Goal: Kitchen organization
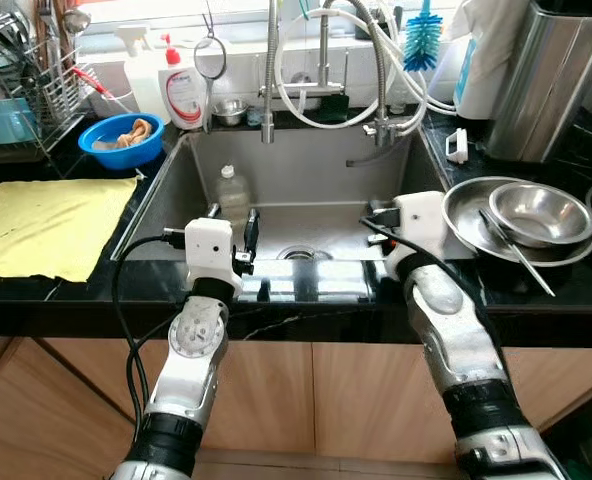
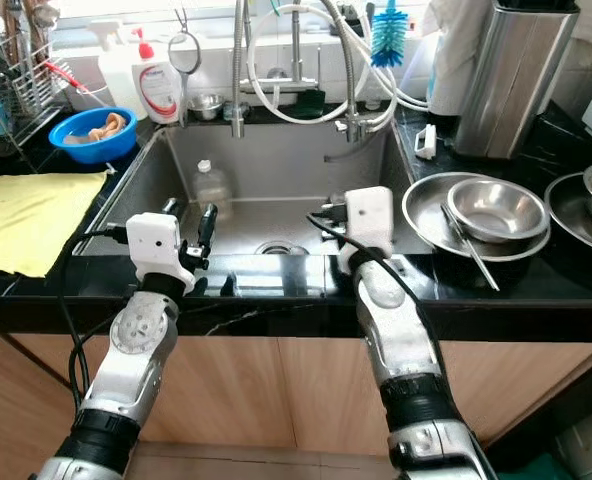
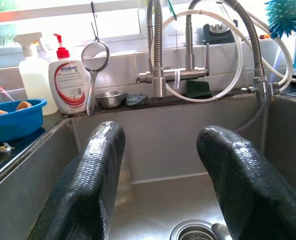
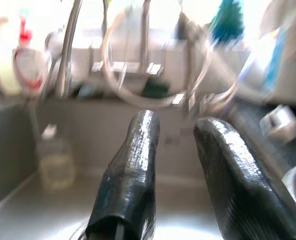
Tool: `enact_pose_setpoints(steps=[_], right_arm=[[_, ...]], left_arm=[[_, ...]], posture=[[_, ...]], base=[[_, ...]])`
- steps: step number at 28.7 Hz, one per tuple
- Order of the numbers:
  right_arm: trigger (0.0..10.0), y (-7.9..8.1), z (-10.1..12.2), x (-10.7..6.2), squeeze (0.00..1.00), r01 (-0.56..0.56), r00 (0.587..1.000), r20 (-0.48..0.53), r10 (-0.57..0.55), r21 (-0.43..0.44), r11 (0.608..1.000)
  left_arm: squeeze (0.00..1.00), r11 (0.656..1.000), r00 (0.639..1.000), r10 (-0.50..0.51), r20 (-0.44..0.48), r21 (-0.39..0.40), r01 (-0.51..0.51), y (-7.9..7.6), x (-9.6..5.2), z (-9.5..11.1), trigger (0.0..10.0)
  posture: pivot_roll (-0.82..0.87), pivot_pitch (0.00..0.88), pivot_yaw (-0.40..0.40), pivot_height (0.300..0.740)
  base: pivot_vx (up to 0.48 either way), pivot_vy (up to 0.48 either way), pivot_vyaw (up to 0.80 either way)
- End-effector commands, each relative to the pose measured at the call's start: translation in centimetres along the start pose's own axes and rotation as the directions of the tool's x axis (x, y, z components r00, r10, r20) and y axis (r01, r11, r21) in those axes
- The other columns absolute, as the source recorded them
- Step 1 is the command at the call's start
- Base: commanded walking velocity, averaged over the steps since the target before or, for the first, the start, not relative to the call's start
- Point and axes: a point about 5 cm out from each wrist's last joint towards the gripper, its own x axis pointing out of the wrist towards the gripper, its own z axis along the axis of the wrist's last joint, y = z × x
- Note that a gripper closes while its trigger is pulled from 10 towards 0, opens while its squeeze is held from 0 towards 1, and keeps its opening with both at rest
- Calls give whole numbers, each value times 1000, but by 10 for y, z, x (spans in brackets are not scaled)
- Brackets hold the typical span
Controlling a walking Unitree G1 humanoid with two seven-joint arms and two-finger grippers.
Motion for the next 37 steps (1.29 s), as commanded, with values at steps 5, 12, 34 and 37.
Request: enact_pose_setpoints(steps=[5,12,34,37], right_arm=[[10000,-8,17,-30,0,92,987,140,-82,-65,994],[10000,-29,46,-61,0,261,940,240,-241,-57,964],[10000,-59,16,-120,0,450,893,23,-449,-48,892],[10000,-58,14,-122,1000,448,894,8,-448,-48,893]], left_arm=[[0,1000,1000,4,-2,1,-4,3,0,1,10000],[0,1000,1000,1,-5,-2,-1,4,1,1,10000],[0,1000,999,13,-29,5,-13,8,-3,-5,10000],[0,1000,999,13,-31,6,-12,8,-4,-5,10000]], posture=[[-162,0,87,740],[-169,0,89,740],[-174,0,82,740],[-174,0,82,740]], base=[[0,0,0],[0,0,0],[0,0,0],[0,0,0]])
